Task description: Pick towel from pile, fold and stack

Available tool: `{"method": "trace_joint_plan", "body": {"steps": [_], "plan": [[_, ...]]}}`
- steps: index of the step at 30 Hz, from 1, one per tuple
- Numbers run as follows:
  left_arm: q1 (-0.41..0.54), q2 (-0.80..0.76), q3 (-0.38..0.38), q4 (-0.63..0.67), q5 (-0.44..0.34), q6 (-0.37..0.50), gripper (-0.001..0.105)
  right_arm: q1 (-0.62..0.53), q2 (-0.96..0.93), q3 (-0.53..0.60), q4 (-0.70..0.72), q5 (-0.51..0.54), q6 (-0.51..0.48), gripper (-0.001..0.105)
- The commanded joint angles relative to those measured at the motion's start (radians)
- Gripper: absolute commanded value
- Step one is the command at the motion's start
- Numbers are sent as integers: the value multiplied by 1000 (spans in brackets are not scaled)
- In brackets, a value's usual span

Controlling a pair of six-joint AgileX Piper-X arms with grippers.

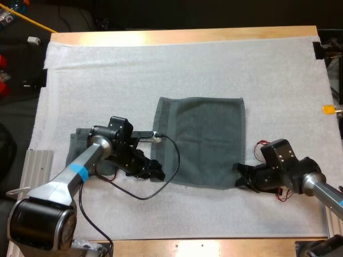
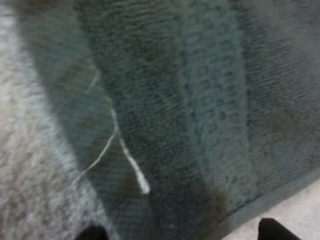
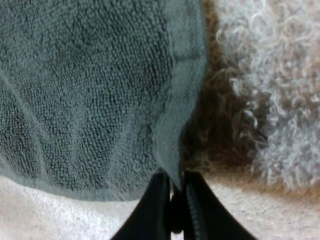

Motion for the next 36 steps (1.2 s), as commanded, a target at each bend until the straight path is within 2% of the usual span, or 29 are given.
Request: {"method": "trace_joint_plan", "body": {"steps": [1, 5, 9, 12, 15, 18, 20, 22, 28, 36], "plan": [[-7, 17, 3, -14, 52, -11, 61, 0, -9, -1, 7, 2, -13, 0], [-7, 16, 3, -19, 82, -11, 60, 0, -9, -1, 7, 2, -13, 0], [-7, 16, 3, -18, 82, -17, 50, 0, -9, -1, 7, 2, -13, 0], [-7, 16, 3, -16, 80, -21, 40, 0, -9, -1, 7, -1, -13, 0], [-7, 16, 3, -16, 43, -39, 31, 0, -9, -1, 7, -9, -13, 0], [-7, 16, 3, -15, -7, -39, 16, 0, -9, -1, 7, -9, -13, 0], [-7, 16, 3, -5, -32, -38, 0, 0, -9, -1, 7, -9, -13, 0], [-7, 16, 3, 18, -33, -26, 0, 0, -10, -1, 8, -9, -13, 0], [-44, -46, 6, 139, -60, 89, 0, 0, -76, -1, 67, -9, -46, 0], [-219, -188, 8, 245, -69, 95, 0, 0, -266, -1, 261, -6, -81, 0]]}}
